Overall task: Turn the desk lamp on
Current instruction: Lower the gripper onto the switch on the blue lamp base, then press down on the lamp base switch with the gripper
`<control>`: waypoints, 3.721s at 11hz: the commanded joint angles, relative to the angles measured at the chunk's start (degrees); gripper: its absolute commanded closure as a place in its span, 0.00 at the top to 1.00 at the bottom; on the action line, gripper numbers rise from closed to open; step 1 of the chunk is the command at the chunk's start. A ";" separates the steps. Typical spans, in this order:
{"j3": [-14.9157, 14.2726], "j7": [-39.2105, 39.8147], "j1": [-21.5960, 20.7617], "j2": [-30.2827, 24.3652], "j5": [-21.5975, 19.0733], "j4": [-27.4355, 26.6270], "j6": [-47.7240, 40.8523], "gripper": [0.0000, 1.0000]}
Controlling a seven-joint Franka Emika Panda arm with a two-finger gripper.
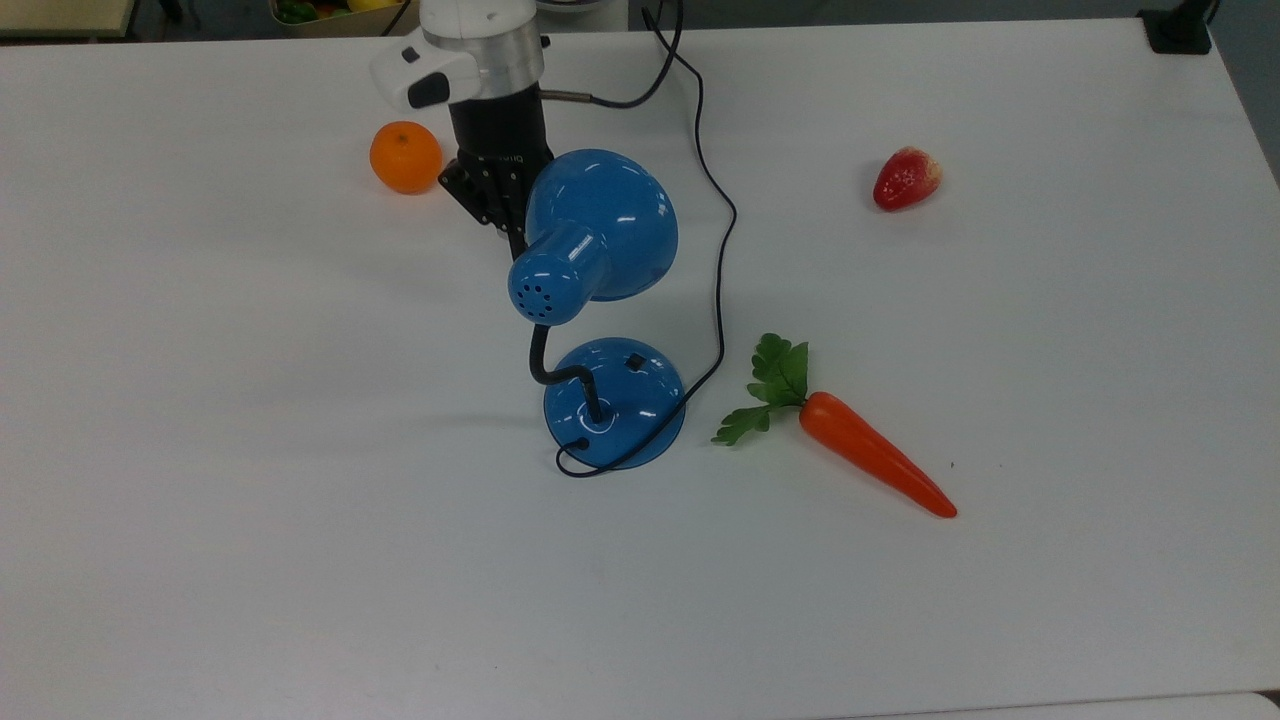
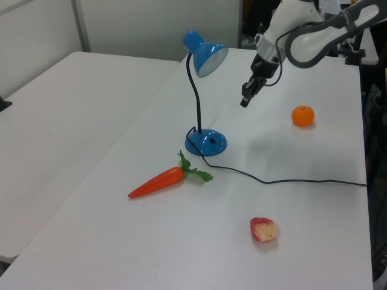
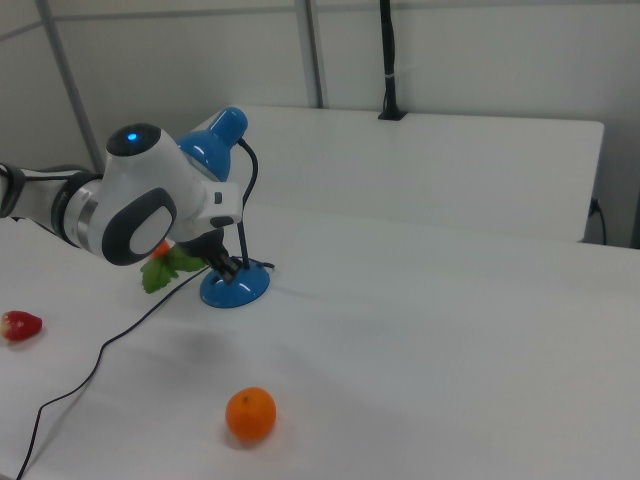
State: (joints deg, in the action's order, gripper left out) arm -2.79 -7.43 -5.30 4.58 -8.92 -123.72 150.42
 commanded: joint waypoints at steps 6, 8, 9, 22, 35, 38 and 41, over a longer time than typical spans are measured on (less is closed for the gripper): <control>-0.11 -4.08 -3.58 7.28 -0.92 1.64 10.16 0.00; -0.11 -5.21 -4.45 7.46 -0.92 1.64 10.16 0.00; -0.11 -5.40 -5.33 7.72 -0.92 1.64 10.16 0.00; -0.55 -9.79 -8.85 14.04 -0.13 5.06 16.48 0.00; -0.73 -12.78 -10.52 17.73 -0.13 9.19 16.57 0.00; -0.73 -13.22 -10.52 18.00 -0.13 9.28 16.57 0.00; -0.82 -13.22 -10.52 19.93 -0.13 10.68 16.57 0.00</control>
State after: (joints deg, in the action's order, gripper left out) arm -2.75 -19.51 -14.84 21.42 -8.92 -115.27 165.95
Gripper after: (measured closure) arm 0.991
